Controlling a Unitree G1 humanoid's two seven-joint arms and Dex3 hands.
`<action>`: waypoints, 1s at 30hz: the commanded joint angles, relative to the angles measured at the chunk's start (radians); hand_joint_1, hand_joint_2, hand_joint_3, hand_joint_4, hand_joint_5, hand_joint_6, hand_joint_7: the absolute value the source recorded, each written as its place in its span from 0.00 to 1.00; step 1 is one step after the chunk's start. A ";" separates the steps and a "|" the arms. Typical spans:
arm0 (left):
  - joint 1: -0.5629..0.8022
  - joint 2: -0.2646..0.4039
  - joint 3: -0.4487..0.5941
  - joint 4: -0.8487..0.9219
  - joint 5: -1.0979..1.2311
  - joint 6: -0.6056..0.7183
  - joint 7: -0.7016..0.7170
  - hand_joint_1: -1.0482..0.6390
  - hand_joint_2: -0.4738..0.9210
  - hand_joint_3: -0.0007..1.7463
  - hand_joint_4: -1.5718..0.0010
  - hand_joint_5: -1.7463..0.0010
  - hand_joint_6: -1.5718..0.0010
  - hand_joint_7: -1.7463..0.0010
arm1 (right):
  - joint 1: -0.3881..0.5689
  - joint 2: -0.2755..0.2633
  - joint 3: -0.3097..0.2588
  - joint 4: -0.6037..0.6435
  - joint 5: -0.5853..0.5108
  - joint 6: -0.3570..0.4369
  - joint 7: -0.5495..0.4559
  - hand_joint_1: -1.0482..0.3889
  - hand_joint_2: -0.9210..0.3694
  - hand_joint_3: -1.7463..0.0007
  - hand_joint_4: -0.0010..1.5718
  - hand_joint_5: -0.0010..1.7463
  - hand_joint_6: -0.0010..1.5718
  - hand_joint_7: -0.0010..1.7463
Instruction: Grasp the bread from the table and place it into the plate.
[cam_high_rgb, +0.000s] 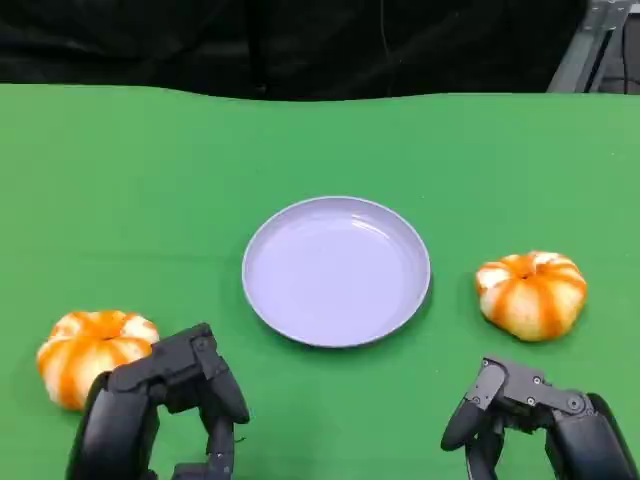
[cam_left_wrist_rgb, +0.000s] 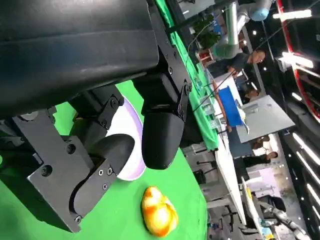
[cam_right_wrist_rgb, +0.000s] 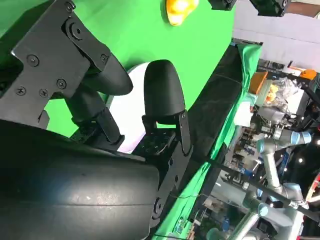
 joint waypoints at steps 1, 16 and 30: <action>0.004 0.011 0.013 -0.019 0.012 0.019 0.008 0.61 0.53 0.83 0.55 0.21 0.65 0.38 | 0.016 -0.002 -0.002 -0.017 -0.008 -0.003 -0.011 0.70 0.56 0.07 0.57 1.00 0.53 0.83; -0.063 0.211 0.022 -0.201 0.681 0.396 -0.070 0.29 0.98 0.02 1.00 0.60 0.94 0.69 | 0.021 0.002 0.002 -0.031 -0.056 0.016 -0.030 0.70 0.56 0.07 0.58 1.00 0.53 0.82; -0.132 0.262 -0.018 -0.208 0.911 0.534 -0.156 0.27 0.99 0.00 1.00 0.74 0.95 0.76 | 0.006 0.001 0.002 -0.020 -0.050 0.017 -0.026 0.70 0.55 0.09 0.60 1.00 0.54 0.81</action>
